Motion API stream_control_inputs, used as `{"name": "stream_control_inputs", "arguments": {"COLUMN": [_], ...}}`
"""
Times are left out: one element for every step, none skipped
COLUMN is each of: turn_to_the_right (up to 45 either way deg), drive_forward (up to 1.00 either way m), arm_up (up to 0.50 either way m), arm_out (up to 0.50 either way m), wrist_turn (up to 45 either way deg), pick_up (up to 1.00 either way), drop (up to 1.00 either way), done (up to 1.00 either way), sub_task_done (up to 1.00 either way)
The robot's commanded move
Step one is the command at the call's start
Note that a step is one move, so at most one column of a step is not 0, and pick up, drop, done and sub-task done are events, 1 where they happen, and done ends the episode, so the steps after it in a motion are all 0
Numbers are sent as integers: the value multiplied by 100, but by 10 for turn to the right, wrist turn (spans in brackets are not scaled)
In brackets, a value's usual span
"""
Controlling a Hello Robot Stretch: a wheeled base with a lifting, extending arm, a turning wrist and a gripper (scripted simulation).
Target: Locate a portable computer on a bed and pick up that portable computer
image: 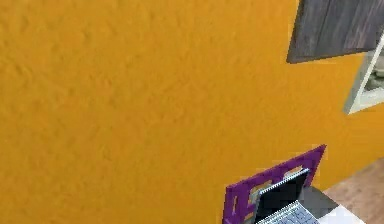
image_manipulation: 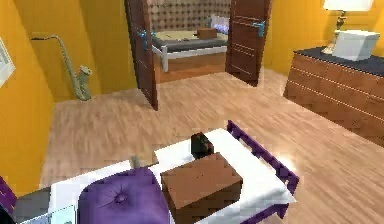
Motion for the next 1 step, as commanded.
{"name": "stream_control_inputs", "arguments": {"turn_to_the_right": [-450], "drive_forward": [0], "arm_up": [0], "arm_out": [0], "wrist_turn": [0], "pick_up": [0], "drop": [0], "done": [0], "sub_task_done": [0]}}
